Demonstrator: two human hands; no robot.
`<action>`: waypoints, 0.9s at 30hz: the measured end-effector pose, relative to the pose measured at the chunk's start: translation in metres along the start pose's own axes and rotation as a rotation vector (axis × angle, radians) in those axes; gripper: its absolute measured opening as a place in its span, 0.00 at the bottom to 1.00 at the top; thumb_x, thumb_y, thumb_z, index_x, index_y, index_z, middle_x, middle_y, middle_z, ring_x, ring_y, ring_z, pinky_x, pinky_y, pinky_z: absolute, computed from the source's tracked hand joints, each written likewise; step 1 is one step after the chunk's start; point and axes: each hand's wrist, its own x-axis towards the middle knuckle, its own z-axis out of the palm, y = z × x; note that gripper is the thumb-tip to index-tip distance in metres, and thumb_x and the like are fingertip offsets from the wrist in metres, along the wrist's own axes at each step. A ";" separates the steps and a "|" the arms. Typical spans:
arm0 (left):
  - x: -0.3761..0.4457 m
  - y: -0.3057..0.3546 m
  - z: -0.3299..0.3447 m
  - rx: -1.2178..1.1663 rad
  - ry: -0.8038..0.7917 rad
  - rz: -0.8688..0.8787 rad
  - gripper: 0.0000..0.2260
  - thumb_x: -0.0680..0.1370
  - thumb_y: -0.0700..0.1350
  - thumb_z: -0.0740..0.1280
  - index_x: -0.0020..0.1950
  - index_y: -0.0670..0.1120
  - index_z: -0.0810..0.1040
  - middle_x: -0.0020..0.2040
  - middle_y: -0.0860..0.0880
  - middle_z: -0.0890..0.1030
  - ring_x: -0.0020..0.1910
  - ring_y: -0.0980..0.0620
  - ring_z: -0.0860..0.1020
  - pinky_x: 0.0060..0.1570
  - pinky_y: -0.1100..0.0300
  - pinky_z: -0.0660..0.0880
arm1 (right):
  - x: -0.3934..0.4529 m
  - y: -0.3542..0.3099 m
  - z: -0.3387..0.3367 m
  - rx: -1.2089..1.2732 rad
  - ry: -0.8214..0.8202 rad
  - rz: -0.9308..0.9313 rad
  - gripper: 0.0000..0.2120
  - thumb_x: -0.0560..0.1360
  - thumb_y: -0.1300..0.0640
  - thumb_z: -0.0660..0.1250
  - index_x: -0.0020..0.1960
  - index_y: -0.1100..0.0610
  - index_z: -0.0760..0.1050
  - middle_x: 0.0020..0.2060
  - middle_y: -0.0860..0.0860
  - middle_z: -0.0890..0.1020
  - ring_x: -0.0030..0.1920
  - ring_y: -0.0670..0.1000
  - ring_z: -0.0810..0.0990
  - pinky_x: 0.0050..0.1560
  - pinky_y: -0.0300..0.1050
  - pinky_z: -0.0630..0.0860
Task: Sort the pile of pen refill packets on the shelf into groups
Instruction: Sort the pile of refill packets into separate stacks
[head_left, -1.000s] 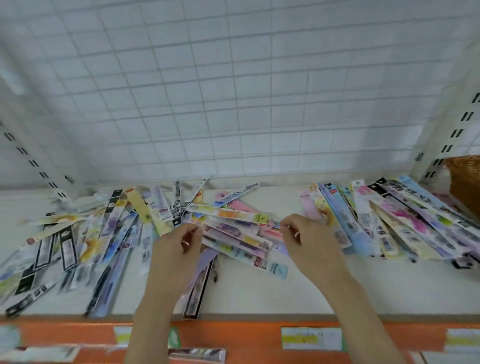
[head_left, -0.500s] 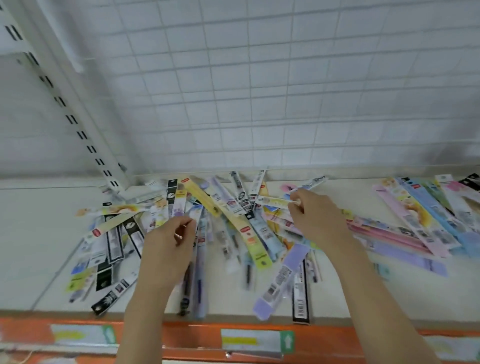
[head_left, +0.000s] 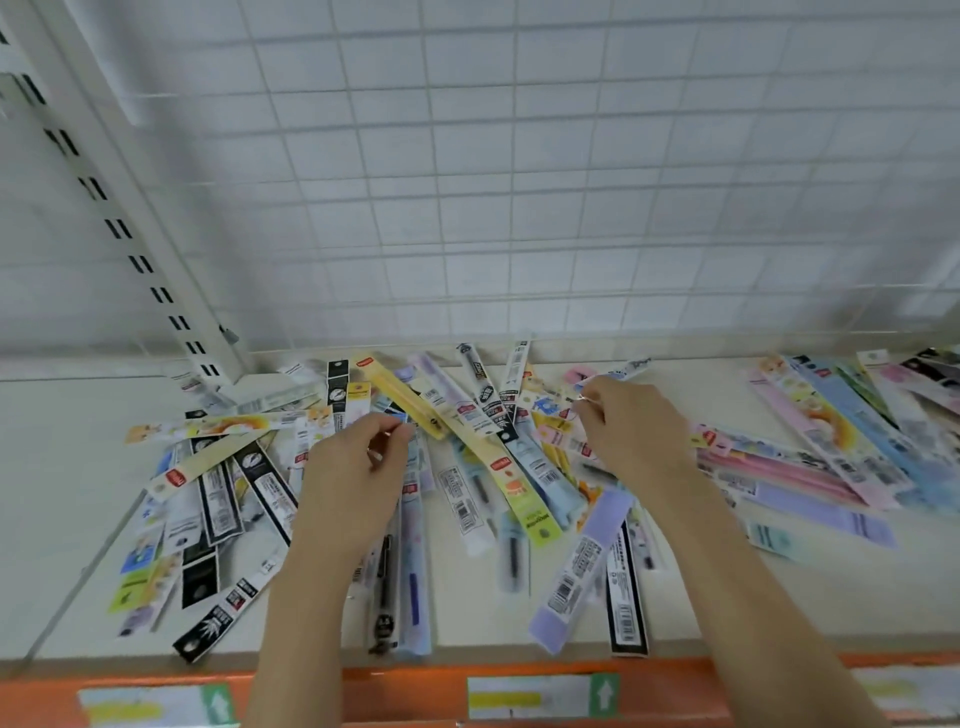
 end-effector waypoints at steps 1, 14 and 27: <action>0.003 0.003 0.003 -0.003 0.008 0.001 0.06 0.79 0.43 0.63 0.43 0.49 0.77 0.30 0.56 0.75 0.28 0.60 0.73 0.31 0.73 0.67 | -0.001 0.001 -0.004 0.021 0.031 0.000 0.13 0.80 0.51 0.56 0.56 0.55 0.75 0.43 0.55 0.82 0.44 0.58 0.79 0.37 0.44 0.72; 0.008 0.034 0.028 0.008 -0.060 0.045 0.07 0.79 0.45 0.63 0.48 0.46 0.80 0.34 0.54 0.79 0.32 0.48 0.77 0.35 0.65 0.72 | -0.020 -0.002 -0.028 0.326 0.204 -0.133 0.21 0.75 0.53 0.51 0.60 0.52 0.78 0.27 0.42 0.70 0.27 0.47 0.68 0.30 0.41 0.65; 0.002 0.026 0.016 0.004 -0.043 0.054 0.05 0.78 0.43 0.64 0.45 0.48 0.79 0.33 0.56 0.78 0.29 0.53 0.76 0.39 0.82 0.66 | 0.003 0.015 -0.029 0.504 0.067 0.081 0.16 0.76 0.68 0.58 0.62 0.60 0.60 0.41 0.58 0.76 0.30 0.48 0.71 0.24 0.36 0.61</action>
